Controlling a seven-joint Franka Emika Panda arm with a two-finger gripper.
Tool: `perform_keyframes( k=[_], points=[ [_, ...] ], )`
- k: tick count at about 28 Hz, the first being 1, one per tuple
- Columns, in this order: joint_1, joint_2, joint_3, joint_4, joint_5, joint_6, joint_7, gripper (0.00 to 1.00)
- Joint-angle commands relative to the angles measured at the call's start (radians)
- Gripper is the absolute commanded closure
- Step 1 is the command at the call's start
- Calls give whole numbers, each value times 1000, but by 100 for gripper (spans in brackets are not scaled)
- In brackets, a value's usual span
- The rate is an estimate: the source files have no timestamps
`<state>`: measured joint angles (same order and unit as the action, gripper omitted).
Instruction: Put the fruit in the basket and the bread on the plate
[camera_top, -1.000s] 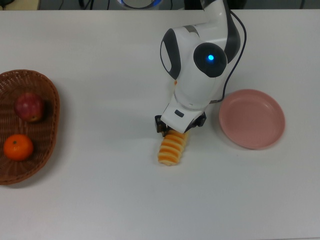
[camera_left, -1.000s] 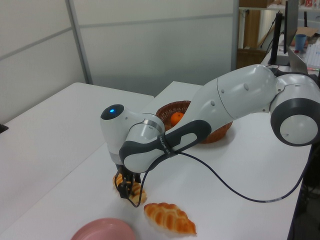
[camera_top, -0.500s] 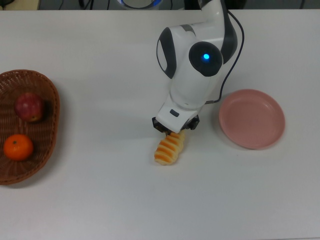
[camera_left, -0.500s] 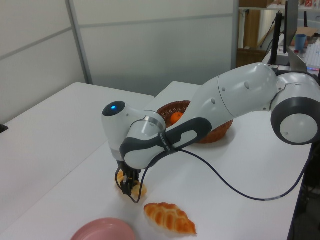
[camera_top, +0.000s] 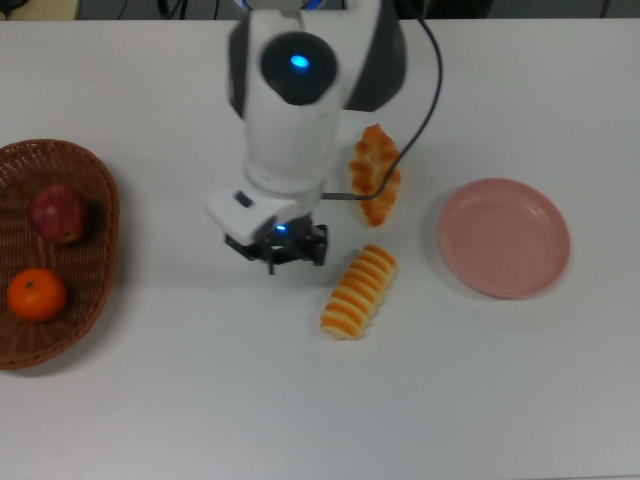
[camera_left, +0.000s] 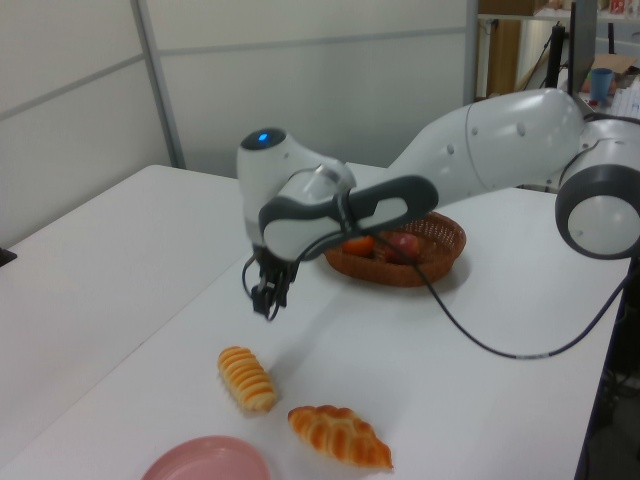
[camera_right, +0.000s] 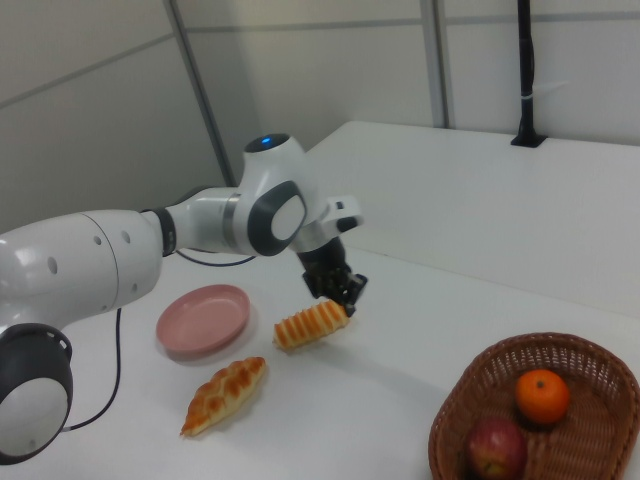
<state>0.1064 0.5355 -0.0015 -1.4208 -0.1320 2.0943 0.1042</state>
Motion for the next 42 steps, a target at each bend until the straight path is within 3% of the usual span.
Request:
perform_keyframes(
  k=[1,2,3,4,17,25,38,39,40,42],
  points=[
    [-1,-11,0,-13,5,-5,-12,57],
    [2,-11,3,-13,5,-5,-15,20],
    [7,-9,3,-12,2,-5,-17,0],
    [21,-9,6,-12,0,-5,-17,0],
    [130,-5,12,-24,2,-14,-8,0],
    [193,43,12,-41,-46,-16,-8,0],
    [214,73,12,-55,-90,-14,3,0],
    [214,73,12,-59,-97,-14,3,2],
    [214,73,12,-63,-101,-14,3,12],
    [214,73,12,-61,-101,-14,6,52]
  ],
)
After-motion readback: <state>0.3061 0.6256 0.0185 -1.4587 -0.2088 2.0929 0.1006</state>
